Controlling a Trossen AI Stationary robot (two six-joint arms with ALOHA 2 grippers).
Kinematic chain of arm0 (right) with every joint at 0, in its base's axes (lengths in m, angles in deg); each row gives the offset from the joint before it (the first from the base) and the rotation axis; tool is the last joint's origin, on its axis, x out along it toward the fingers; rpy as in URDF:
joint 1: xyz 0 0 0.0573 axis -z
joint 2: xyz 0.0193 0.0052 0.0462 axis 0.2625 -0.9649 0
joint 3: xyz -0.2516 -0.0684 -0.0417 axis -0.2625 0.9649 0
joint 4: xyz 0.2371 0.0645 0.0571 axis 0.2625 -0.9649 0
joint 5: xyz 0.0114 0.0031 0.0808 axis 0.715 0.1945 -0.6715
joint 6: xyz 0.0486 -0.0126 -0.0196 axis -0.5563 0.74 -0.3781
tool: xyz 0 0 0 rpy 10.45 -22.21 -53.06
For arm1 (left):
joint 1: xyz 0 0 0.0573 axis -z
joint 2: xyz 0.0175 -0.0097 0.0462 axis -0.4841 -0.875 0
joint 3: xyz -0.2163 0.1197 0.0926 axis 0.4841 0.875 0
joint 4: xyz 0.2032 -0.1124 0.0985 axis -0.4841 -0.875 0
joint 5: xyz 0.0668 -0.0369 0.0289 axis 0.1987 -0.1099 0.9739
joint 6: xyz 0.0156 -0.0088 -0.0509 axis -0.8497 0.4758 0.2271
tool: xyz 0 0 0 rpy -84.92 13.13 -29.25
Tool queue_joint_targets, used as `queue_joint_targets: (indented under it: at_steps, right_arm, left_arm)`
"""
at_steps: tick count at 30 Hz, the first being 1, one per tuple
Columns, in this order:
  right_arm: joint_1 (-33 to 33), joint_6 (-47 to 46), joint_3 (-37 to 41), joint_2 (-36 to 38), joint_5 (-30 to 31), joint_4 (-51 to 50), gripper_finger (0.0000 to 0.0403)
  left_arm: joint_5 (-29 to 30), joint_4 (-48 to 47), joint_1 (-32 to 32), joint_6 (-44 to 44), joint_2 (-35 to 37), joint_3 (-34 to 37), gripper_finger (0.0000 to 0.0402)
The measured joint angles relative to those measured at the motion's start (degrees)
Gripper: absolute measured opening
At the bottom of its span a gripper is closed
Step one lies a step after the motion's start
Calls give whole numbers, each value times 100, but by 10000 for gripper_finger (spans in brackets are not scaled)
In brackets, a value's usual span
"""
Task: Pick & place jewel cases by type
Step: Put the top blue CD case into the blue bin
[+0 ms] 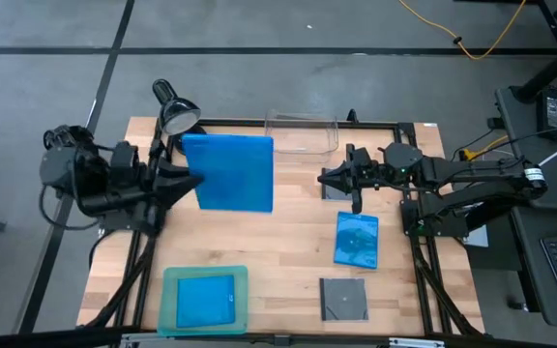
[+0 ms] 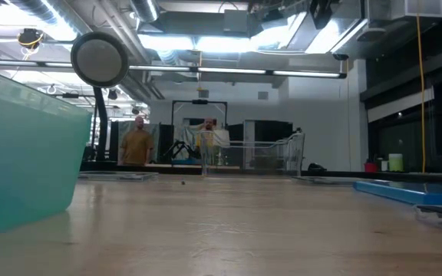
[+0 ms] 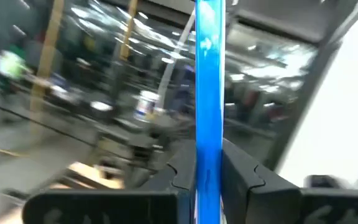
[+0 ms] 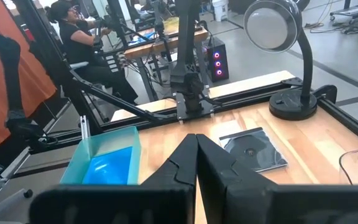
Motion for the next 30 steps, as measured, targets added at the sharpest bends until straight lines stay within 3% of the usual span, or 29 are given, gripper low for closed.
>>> queue_joint_targets:
  at_steps: [8, 12, 15, 18, 21, 24, 30]
  right_arm:
    - [2, 127, 0, 0, -2, -31, 12]
    - [0, 123, 0, 0, -4, -61, 12]
    - [0, 121, 0, 0, -9, -120, 12]
    - [0, 99, 0, 0, -15, -235, 12]
    - [0, 90, 0, -2, -15, -373, 12]
    - [0, 94, 0, -2, -14, -402, 12]
    - [0, 93, 0, -7, -2, -401, 12]
  left_arm:
    - [-84, -268, 170, -66, -8, 1, 33]
    - [-85, -1019, 296, 128, 100, 2, 32]
    - [-116, -2137, 466, 888, 288, 0, 31]
    - [-229, -3544, 595, 2208, 412, 0, 31]
    - [-1031, -4865, 630, 3663, 483, 0, 31]
    - [-2193, -5935, 622, 4706, 423, 2, 31]
    - [-3960, -6749, 626, 5558, 265, 2, 31]
